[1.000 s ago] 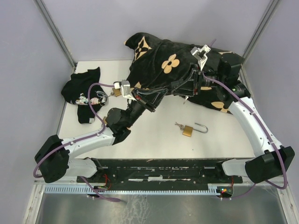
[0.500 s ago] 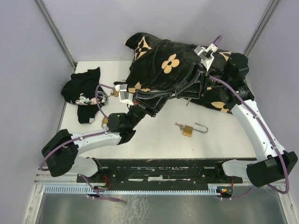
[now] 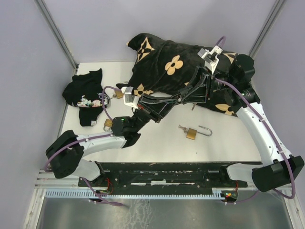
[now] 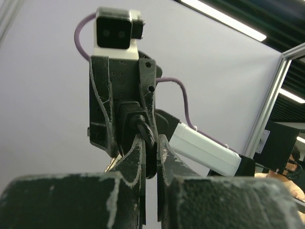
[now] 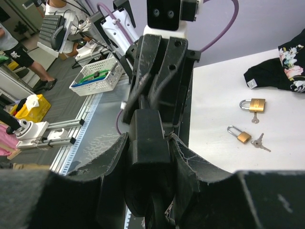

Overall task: Lock with the key
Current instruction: Lock the lock.

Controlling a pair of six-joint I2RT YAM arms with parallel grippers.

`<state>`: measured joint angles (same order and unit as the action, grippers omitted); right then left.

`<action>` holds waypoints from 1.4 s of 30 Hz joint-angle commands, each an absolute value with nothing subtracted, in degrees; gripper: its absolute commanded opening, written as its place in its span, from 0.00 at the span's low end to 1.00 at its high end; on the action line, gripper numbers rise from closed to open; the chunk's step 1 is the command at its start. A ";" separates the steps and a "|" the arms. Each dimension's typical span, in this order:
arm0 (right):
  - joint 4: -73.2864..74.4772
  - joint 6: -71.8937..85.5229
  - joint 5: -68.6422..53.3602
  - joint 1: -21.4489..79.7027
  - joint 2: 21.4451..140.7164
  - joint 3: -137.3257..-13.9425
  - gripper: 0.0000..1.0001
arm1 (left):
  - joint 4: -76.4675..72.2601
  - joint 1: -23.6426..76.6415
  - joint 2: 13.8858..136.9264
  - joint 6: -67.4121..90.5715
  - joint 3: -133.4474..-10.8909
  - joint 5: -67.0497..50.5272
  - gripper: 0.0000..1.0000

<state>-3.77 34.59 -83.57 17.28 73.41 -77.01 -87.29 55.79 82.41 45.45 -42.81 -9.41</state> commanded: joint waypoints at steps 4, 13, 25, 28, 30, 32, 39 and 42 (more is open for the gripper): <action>5.65 24.07 -71.24 27.51 76.99 -75.16 0.02 | -55.93 65.40 92.26 47.17 -51.16 -23.25 0.03; 7.94 24.05 -71.41 23.14 77.56 -77.78 0.02 | -60.49 62.93 89.00 50.15 -47.52 -22.42 0.03; 4.31 26.71 -71.54 18.71 77.19 -75.44 0.02 | -46.30 55.36 70.64 47.83 -39.73 -19.93 0.53; -1.68 31.39 -72.20 18.71 77.31 -73.68 0.02 | -45.40 54.49 68.02 48.07 -38.07 -18.29 0.62; -1.92 31.57 -72.47 18.72 77.28 -73.37 0.02 | -46.11 53.67 66.18 48.58 -36.16 -17.50 0.63; -2.01 31.47 -73.05 18.72 77.23 -72.91 0.02 | -46.74 52.72 64.46 49.52 -34.20 -17.03 0.63; -4.52 32.62 -74.16 18.72 76.02 -70.40 0.02 | -50.50 48.12 60.22 54.03 -29.39 -16.80 0.65; -4.98 32.99 -74.14 18.69 75.83 -70.12 0.02 | -51.12 46.00 58.59 54.71 -27.88 -15.71 0.71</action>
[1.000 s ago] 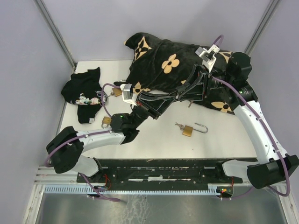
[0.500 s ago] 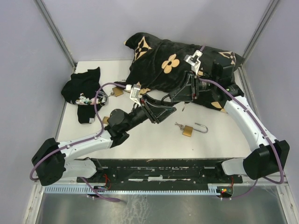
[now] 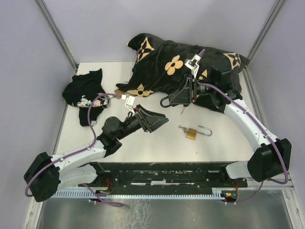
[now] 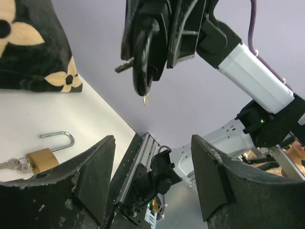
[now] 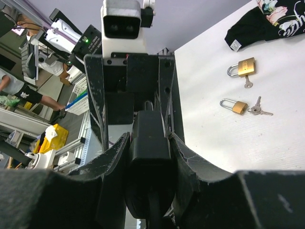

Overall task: Lock with the key
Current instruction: Lock the lock.

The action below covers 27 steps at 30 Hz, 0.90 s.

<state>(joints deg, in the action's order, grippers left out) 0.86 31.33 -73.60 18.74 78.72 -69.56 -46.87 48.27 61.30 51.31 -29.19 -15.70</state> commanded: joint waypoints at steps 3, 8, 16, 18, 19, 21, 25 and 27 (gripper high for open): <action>-7.11 34.80 -74.42 18.79 75.79 -69.66 0.02 | -51.28 44.68 59.76 54.63 -29.23 -15.16 0.75; -7.92 35.58 -74.43 18.80 75.49 -69.02 0.02 | -56.41 43.69 64.54 55.56 -33.12 -15.33 0.74; -7.83 35.42 -74.53 18.85 75.21 -68.08 0.03 | -61.49 43.13 69.34 56.67 -37.29 -15.79 0.51; -7.83 35.42 -74.53 18.91 75.21 -68.10 0.03 | -61.86 42.98 69.48 56.10 -37.72 -15.25 0.40; -7.88 35.50 -74.50 18.90 75.20 -68.19 0.03 | -61.95 42.93 69.64 55.59 -37.93 -15.49 0.30; -7.71 35.51 -74.48 18.89 75.24 -68.41 0.04 | -63.12 42.82 70.29 54.63 -38.30 -17.65 0.08; -6.45 34.78 -74.22 18.82 75.40 -68.72 0.14 | -63.59 42.52 69.64 53.96 -37.52 -19.88 0.03; -3.37 32.04 -73.90 18.60 75.47 -69.72 0.32 | -62.81 41.78 68.05 54.19 -36.35 -19.55 0.03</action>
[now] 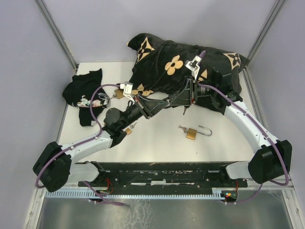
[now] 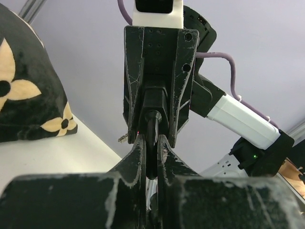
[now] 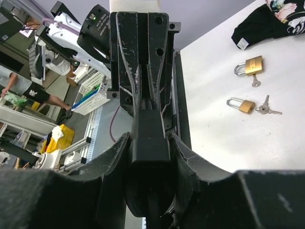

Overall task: Lock with the key
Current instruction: Lock the lock.

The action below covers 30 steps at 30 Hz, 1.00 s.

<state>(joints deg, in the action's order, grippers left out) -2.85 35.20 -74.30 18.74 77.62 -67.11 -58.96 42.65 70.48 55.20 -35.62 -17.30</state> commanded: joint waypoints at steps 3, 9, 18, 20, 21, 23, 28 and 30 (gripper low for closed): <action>1.50 29.35 -73.81 17.50 75.84 -71.33 0.61 | -63.38 39.98 65.30 55.91 -34.38 -18.48 0.03; 2.65 29.49 -74.33 14.91 75.89 -70.42 0.78 | -65.52 35.41 61.92 59.98 -32.26 -20.04 0.03; 4.02 28.59 -74.22 14.81 75.68 -71.03 0.71 | -67.06 33.86 61.68 62.81 -31.82 -23.70 0.03; 2.27 30.56 -74.09 14.77 76.32 -71.66 0.67 | -67.64 33.84 62.27 63.59 -32.07 -24.62 0.03; 0.56 33.08 -74.05 14.81 76.64 -71.65 0.65 | -68.01 33.84 62.57 63.85 -32.19 -25.02 0.03; -3.28 36.90 -74.17 14.77 77.36 -71.63 0.58 | -68.53 33.84 63.04 64.23 -32.26 -25.71 0.03; -5.60 39.29 -74.13 14.77 77.94 -71.72 0.45 | -69.98 33.83 64.13 64.94 -32.52 -26.81 0.03; -5.58 39.36 -74.30 14.76 77.72 -71.63 0.39 | -70.09 33.84 64.44 64.96 -32.60 -27.02 0.03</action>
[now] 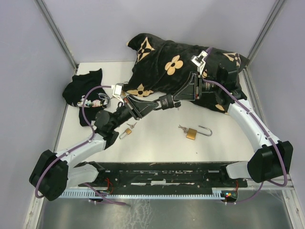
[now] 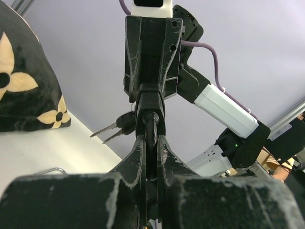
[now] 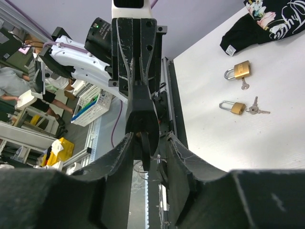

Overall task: Lock with the key
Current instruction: Lock the lock.

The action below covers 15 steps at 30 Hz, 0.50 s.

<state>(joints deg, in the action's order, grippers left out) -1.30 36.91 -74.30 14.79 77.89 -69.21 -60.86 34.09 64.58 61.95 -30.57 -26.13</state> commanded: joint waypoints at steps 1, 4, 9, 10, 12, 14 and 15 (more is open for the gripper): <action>-5.59 39.37 -74.44 14.79 77.64 -71.53 0.31 | -70.19 33.77 64.61 65.01 -32.62 -27.12 0.03; -5.55 39.19 -75.76 14.80 77.52 -71.40 0.04 | -70.30 33.48 64.56 64.99 -32.57 -26.94 0.03; 0.79 31.93 -75.44 13.84 76.09 -71.20 0.02 | -69.92 29.85 62.51 65.87 -30.66 -26.43 0.03; 1.69 31.15 -75.67 13.01 76.02 -71.23 0.02 | -69.97 28.36 61.98 66.45 -30.17 -27.04 0.03; 1.76 30.82 -77.09 11.21 76.63 -71.26 0.02 | -70.53 25.23 60.74 68.27 -28.61 -28.43 0.03; 3.27 28.48 -77.57 10.46 76.83 -71.13 0.02 | -71.95 21.92 59.72 70.82 -27.18 -29.78 0.03; 5.70 26.03 -77.10 10.33 76.57 -71.22 0.02 | -72.98 20.48 59.42 72.27 -26.60 -30.62 0.03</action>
